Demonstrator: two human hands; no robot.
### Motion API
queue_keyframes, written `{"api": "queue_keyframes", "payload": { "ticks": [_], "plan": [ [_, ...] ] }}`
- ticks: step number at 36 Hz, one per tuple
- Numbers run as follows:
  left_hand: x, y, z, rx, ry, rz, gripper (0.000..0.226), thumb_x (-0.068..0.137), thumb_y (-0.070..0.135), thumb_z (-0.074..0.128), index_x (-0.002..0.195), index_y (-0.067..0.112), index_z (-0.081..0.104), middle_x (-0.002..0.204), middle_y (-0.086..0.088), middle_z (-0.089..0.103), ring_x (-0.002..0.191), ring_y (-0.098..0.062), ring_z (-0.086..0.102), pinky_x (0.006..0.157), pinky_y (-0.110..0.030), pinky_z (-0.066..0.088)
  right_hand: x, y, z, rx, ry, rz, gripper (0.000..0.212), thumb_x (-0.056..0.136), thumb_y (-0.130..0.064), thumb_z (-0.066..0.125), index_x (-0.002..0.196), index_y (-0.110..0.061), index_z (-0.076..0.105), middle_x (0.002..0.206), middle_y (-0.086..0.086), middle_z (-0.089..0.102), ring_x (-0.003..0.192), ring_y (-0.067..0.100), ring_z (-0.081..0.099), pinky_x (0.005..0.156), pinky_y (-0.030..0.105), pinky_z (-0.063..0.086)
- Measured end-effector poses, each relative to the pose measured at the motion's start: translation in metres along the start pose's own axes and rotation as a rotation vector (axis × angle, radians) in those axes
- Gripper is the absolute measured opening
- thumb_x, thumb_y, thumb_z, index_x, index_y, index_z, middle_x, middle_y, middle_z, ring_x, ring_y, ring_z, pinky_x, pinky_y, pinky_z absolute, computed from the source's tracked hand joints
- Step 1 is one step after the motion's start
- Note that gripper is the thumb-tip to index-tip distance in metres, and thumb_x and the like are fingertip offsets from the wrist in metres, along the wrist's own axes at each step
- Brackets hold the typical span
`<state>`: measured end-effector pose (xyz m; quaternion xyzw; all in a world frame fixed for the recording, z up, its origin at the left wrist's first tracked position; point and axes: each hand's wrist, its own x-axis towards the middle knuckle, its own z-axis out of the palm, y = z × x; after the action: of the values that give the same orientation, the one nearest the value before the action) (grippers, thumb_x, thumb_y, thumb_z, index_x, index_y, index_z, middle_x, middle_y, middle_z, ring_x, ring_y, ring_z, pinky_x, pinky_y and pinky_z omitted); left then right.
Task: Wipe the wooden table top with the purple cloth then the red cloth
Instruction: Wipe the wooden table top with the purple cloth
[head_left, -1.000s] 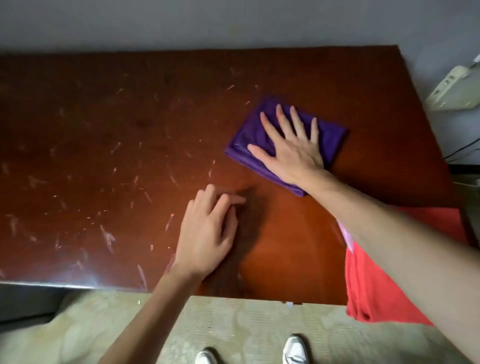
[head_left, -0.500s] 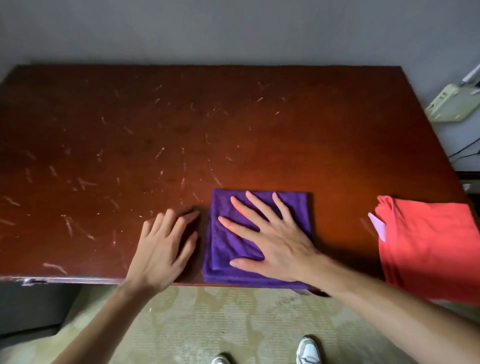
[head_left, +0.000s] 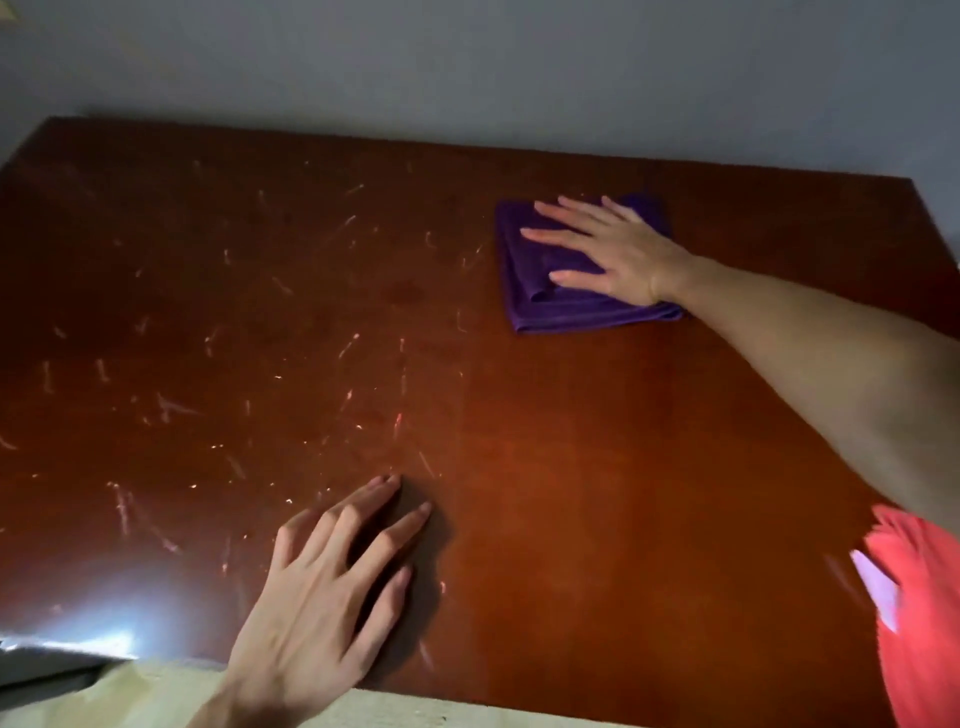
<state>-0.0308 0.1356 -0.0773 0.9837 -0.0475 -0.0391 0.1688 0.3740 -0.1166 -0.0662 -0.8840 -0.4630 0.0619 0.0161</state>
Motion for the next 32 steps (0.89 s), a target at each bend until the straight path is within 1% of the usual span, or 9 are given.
{"api": "queue_keyframes", "payload": {
  "ticks": [4, 10, 15, 17, 19, 21, 25, 28, 32],
  "plan": [
    [0.003, 0.001, 0.006, 0.008, 0.079, 0.013, 0.049, 0.1, 0.046, 0.038, 0.144, 0.034, 0.055, 0.158, 0.002, 0.043, 0.143, -0.012, 0.044, 0.107, -0.045, 0.036, 0.034, 0.029, -0.009, 0.052, 0.02, 0.182, 0.064, 0.1, -0.074, 0.024, 0.16, -0.053, 0.015, 0.173, -0.013, 0.005, 0.16, 0.013, 0.001, 0.128, 0.05, 0.0],
    [0.009, -0.007, 0.013, 0.043, 0.129, 0.04, 0.048, 0.101, 0.045, 0.034, 0.143, 0.038, 0.056, 0.157, 0.004, 0.045, 0.145, -0.009, 0.039, 0.106, -0.043, 0.035, 0.058, 0.037, -0.011, 0.094, 0.076, 0.346, 0.065, 0.1, -0.075, 0.023, 0.16, -0.052, 0.015, 0.174, -0.012, 0.005, 0.16, 0.014, 0.002, 0.128, 0.05, -0.002],
    [0.007, -0.007, 0.018, 0.035, 0.188, 0.068, 0.059, 0.086, 0.034, 0.069, 0.143, 0.034, 0.056, 0.158, 0.003, 0.043, 0.143, -0.012, 0.043, 0.107, -0.045, 0.036, 0.056, 0.012, -0.006, 0.114, 0.084, 0.468, 0.073, 0.097, -0.08, 0.016, 0.162, -0.048, 0.009, 0.174, -0.008, 0.001, 0.16, 0.017, -0.004, 0.126, 0.056, -0.007],
    [0.006, -0.007, 0.018, 0.056, 0.22, 0.084, 0.051, 0.095, 0.039, 0.056, 0.144, 0.025, 0.056, 0.156, -0.002, 0.044, 0.137, -0.017, 0.047, 0.105, -0.044, 0.037, 0.051, -0.013, -0.002, 0.131, 0.08, 0.538, 0.079, 0.095, -0.083, 0.015, 0.163, -0.045, 0.006, 0.174, -0.008, -0.002, 0.16, 0.02, -0.007, 0.125, 0.059, -0.009],
    [0.003, -0.004, 0.015, 0.023, 0.261, 0.047, 0.05, 0.099, 0.041, 0.041, 0.138, 0.013, 0.055, 0.149, -0.009, 0.045, 0.126, -0.022, 0.047, 0.095, -0.043, 0.042, 0.04, -0.046, 0.006, 0.119, 0.075, 0.575, 0.082, 0.093, -0.085, 0.017, 0.164, -0.044, 0.004, 0.174, -0.007, -0.002, 0.16, 0.023, -0.009, 0.124, 0.062, -0.008],
    [0.001, -0.001, 0.012, -0.023, 0.318, 0.022, 0.046, 0.096, 0.04, 0.042, 0.128, 0.009, 0.054, 0.138, -0.013, 0.044, 0.113, -0.025, 0.045, 0.088, -0.041, 0.041, 0.021, -0.081, 0.016, 0.1, 0.09, 0.585, 0.082, 0.093, -0.084, 0.017, 0.163, -0.045, 0.004, 0.174, -0.006, -0.001, 0.16, 0.024, -0.008, 0.124, 0.063, -0.006],
    [0.003, 0.001, 0.009, -0.033, 0.342, 0.026, 0.039, 0.094, 0.04, 0.044, 0.117, 0.009, 0.05, 0.125, -0.016, 0.046, 0.102, -0.036, 0.05, 0.087, -0.048, 0.041, -0.023, -0.164, 0.03, 0.083, 0.116, 0.54, 0.081, 0.094, -0.083, 0.019, 0.163, -0.044, 0.005, 0.175, -0.006, 0.001, 0.161, 0.026, -0.005, 0.124, 0.064, -0.002],
    [0.0, 0.002, 0.003, -0.118, 0.364, 0.022, 0.034, 0.095, 0.037, 0.046, 0.111, 0.007, 0.051, 0.119, -0.02, 0.048, 0.101, -0.039, 0.051, 0.088, -0.053, 0.044, -0.06, -0.233, 0.042, 0.058, 0.136, 0.501, 0.085, 0.089, -0.083, 0.013, 0.164, -0.042, 0.012, 0.174, -0.004, 0.008, 0.161, 0.028, 0.002, 0.123, 0.065, 0.001],
    [-0.01, -0.001, -0.007, -0.27, 0.462, 0.036, 0.031, 0.094, 0.029, 0.05, 0.11, 0.004, 0.057, 0.119, -0.014, 0.049, 0.104, -0.032, 0.049, 0.089, -0.049, 0.043, -0.104, -0.312, 0.064, 0.031, 0.176, 0.428, 0.085, 0.091, -0.083, 0.021, 0.164, -0.041, 0.014, 0.174, -0.003, 0.009, 0.161, 0.028, 0.002, 0.122, 0.068, 0.003]
  ]
}}
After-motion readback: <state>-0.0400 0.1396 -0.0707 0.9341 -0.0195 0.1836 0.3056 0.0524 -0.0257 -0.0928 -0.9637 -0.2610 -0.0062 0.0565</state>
